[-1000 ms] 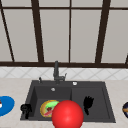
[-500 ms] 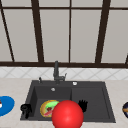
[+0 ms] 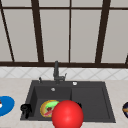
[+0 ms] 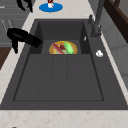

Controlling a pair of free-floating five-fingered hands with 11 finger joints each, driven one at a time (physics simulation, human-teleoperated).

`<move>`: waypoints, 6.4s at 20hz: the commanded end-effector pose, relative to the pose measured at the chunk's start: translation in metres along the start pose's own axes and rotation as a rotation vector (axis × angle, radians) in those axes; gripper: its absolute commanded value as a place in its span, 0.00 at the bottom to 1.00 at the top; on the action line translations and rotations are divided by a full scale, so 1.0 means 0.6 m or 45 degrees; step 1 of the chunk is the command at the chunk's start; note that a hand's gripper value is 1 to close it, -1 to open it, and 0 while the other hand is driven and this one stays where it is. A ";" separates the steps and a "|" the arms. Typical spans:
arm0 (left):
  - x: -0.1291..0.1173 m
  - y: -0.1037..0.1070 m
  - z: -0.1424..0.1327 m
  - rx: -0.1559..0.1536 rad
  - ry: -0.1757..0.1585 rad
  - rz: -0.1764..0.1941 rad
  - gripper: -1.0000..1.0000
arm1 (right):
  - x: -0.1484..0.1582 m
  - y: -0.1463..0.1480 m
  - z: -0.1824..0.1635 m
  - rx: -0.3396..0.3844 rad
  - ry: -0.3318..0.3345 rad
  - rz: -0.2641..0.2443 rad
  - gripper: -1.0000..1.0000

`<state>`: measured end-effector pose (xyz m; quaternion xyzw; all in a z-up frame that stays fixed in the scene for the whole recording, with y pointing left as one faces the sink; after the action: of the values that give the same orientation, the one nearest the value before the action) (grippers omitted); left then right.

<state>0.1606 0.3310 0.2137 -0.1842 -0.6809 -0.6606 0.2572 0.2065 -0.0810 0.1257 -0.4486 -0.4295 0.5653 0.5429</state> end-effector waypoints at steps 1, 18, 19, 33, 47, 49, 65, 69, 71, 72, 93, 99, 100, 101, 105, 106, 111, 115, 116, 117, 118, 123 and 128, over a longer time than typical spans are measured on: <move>0.000 0.000 0.000 0.000 0.000 0.000 0.50 | 0.023 0.000 0.005 0.061 -0.104 0.035 0.00; 0.000 0.000 0.000 0.001 0.000 -0.001 0.50 | 0.088 -0.024 -0.127 0.161 -0.267 -0.011 0.00; 0.000 0.000 0.000 0.001 0.000 -0.001 0.50 | 0.090 -0.026 -0.140 0.163 -0.271 -0.012 0.00; 0.000 0.000 0.000 0.001 0.000 -0.001 0.50 | 0.184 0.001 -0.285 0.199 -0.257 0.025 0.00; 0.000 0.000 0.000 0.001 0.000 -0.001 0.50 | 0.311 0.092 -0.425 0.281 -0.266 0.034 0.00; 0.000 0.000 0.000 0.001 0.000 -0.001 0.50 | 0.315 0.107 -0.446 0.292 -0.292 0.023 0.00; 0.000 0.000 0.000 0.001 0.000 -0.001 0.50 | 0.368 0.221 -0.641 0.589 -0.364 0.054 0.00; 0.000 0.000 0.000 0.001 0.000 -0.001 0.50 | 0.368 0.222 -0.635 0.676 -0.362 0.031 0.00; 0.000 0.000 0.000 0.001 0.000 -0.001 0.50 | 0.376 0.216 -0.638 0.676 -0.342 0.015 1.00; 0.000 0.000 0.000 0.001 0.000 -0.001 0.50 | 0.376 0.210 -0.642 0.667 -0.319 -0.002 1.00; 0.000 0.000 0.000 0.001 0.000 -0.001 0.50 | 0.371 0.104 -0.727 1.011 -0.217 -0.168 1.00; 0.000 0.000 0.000 0.001 0.000 -0.001 0.50 | 0.372 0.129 -0.725 1.061 -0.219 -0.154 1.00; 0.000 0.000 0.000 0.001 0.000 -0.001 0.50 | 0.372 0.138 -0.717 1.036 -0.221 -0.138 1.00; 0.000 0.000 0.000 0.001 0.000 -0.001 0.50 | 0.373 0.138 -0.709 0.988 -0.207 -0.139 1.00; 0.000 0.000 0.000 0.001 0.000 -0.001 0.50 | 0.371 0.128 -0.687 0.965 -0.191 -0.184 1.00; 0.000 0.000 0.000 0.001 0.000 -0.001 0.50 | 0.372 0.127 -0.689 0.934 -0.191 -0.182 1.00; 0.000 0.000 0.000 0.001 0.000 -0.001 0.50 | 0.371 0.124 -0.706 0.924 -0.195 -0.185 0.00; 0.000 0.000 0.000 0.001 0.000 -0.001 0.50 | 0.369 0.114 -0.703 0.950 -0.188 -0.174 0.00; 0.000 0.000 0.000 0.001 0.000 -0.001 0.50 | 0.369 0.111 -0.693 0.940 -0.189 -0.171 0.00; 0.000 0.000 0.000 0.001 0.000 -0.001 0.50 | 0.369 0.109 -0.686 0.923 -0.201 -0.160 0.00; 0.000 0.000 0.000 0.001 0.000 -0.001 0.50 | 0.368 0.104 -0.672 0.865 -0.207 -0.137 0.00; 0.000 0.000 0.000 0.001 0.000 -0.001 0.50 | 0.368 0.105 -0.644 0.689 -0.180 -0.120 0.00; 0.000 0.000 0.000 0.001 0.000 -0.001 0.50 | 0.377 0.145 -0.585 0.604 -0.182 -0.117 0.00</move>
<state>0.1606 0.3310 0.2137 -0.1838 -0.6810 -0.6605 0.2572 0.5483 0.1371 -0.0385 -0.2296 -0.3306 0.6592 0.6352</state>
